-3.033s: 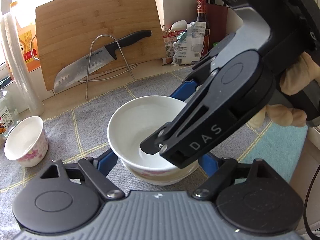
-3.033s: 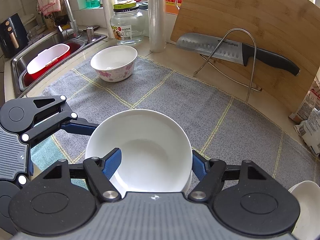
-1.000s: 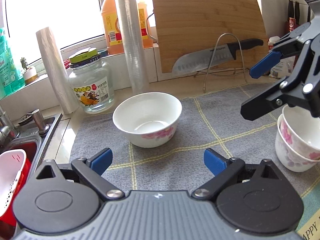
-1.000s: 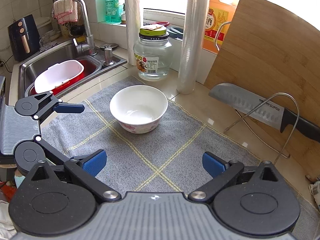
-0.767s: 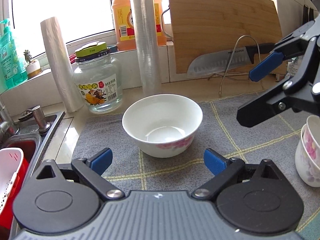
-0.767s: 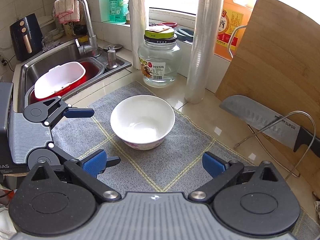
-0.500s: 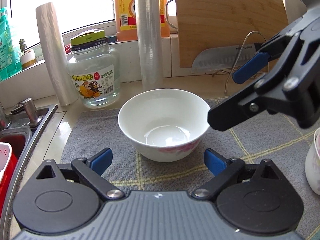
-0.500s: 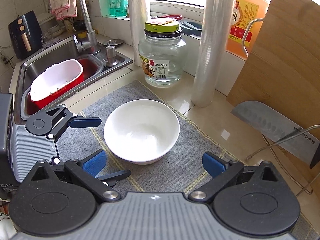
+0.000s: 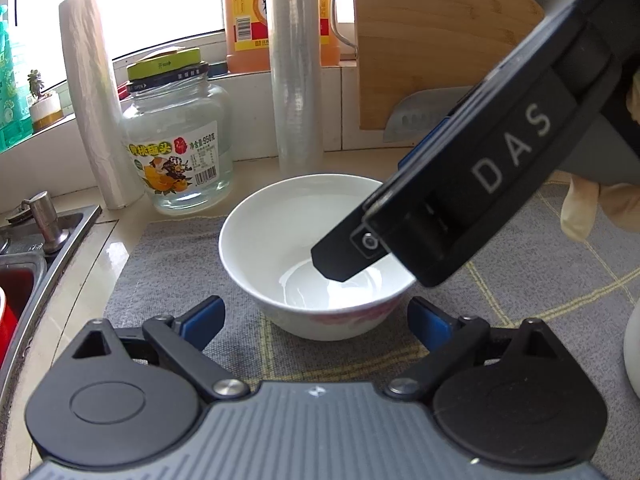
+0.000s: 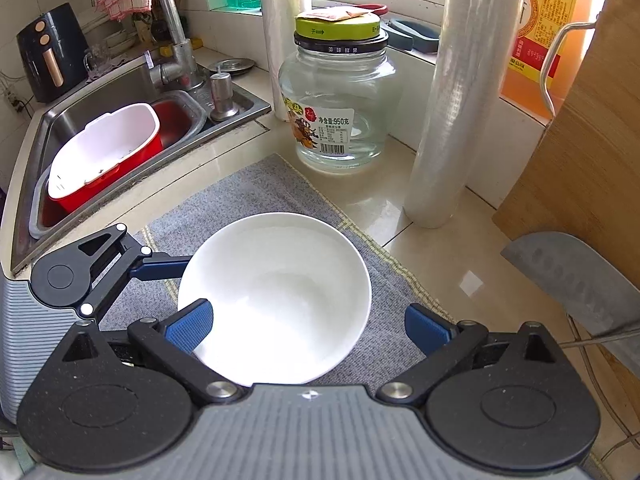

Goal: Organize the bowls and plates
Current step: 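Close the right gripper on the rim of another pink-flower bowl, then lift the pink-flower bowl off the towel with the right gripper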

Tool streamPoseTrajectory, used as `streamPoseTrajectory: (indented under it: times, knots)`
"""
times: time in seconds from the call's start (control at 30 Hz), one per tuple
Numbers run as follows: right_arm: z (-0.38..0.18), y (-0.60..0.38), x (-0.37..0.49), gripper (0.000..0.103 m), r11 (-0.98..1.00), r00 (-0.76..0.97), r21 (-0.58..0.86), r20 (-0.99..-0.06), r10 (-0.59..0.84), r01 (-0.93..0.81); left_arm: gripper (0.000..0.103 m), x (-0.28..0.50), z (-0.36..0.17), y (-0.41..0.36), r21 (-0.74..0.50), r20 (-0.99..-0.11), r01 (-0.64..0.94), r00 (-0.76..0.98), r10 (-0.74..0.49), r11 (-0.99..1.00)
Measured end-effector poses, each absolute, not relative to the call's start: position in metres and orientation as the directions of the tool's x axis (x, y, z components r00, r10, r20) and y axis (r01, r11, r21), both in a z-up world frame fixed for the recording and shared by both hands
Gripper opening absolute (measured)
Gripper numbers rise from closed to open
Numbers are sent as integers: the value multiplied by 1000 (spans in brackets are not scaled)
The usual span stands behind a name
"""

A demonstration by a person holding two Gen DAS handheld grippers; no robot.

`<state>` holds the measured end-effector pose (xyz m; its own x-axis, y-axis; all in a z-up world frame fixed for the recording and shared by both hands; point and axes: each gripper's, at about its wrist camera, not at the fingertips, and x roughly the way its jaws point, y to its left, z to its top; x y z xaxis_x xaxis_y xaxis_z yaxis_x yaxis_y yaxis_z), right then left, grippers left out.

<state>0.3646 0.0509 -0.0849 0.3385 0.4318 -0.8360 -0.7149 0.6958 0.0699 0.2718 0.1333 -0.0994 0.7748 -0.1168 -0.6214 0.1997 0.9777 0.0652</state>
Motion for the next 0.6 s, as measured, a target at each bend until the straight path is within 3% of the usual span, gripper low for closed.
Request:
streamPoseTrajectory:
  times: [0.3,0.6]
  knots:
    - [-90,59,375,102,668,306,88,-839,450,-739,96,278,-101,133,59,-612,210,780,-131,976]
    - [-94,62,381,90,656,289,99,-841,456,-748,89,277,-99,131,57,-598,224,788,-146,973]
